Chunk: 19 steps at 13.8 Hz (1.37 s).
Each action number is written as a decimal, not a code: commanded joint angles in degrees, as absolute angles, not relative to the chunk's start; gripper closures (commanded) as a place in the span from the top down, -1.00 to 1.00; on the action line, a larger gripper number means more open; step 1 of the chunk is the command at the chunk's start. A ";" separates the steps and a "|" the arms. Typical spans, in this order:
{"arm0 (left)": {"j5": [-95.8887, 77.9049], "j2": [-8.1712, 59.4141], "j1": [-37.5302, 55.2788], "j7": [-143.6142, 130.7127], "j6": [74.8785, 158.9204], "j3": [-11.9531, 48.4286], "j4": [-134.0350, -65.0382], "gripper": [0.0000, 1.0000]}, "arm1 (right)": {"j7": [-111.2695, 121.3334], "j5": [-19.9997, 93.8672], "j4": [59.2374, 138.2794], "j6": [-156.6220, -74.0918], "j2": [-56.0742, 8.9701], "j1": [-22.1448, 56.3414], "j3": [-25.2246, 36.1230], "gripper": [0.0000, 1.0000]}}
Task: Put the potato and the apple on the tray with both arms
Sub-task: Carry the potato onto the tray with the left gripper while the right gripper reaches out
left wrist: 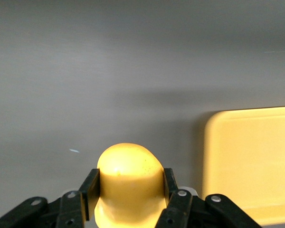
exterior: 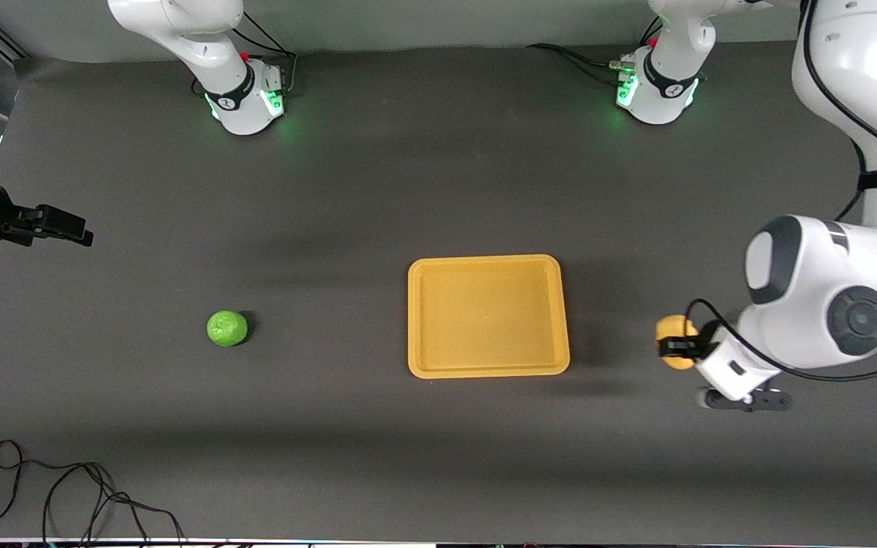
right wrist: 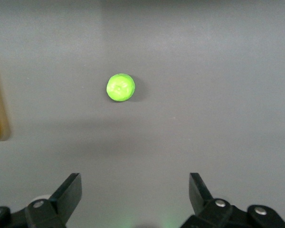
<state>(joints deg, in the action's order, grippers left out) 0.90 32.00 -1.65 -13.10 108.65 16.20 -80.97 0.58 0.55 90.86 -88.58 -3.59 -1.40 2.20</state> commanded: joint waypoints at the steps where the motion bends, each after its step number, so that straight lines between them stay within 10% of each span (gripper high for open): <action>1: 1.84 32.78 1.56 -24.83 108.80 20.30 -80.16 -0.77 | -0.70 -0.44 91.14 -88.51 -3.43 -1.05 2.20 1.00; 13: 11.78 34.28 11.16 -45.08 129.54 19.78 -95.27 -0.86 | -3.77 -0.35 91.67 -94.03 -5.88 3.59 1.93 1.00; 19: 11.78 36.55 11.60 -48.34 131.74 19.69 -96.77 -0.74 | -5.36 -0.35 107.11 -115.18 -6.15 6.42 1.93 1.00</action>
<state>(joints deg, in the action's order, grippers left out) 10.66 36.27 11.40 -46.03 129.73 19.81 -95.65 -3.75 0.55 100.27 -107.97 -7.16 6.28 1.73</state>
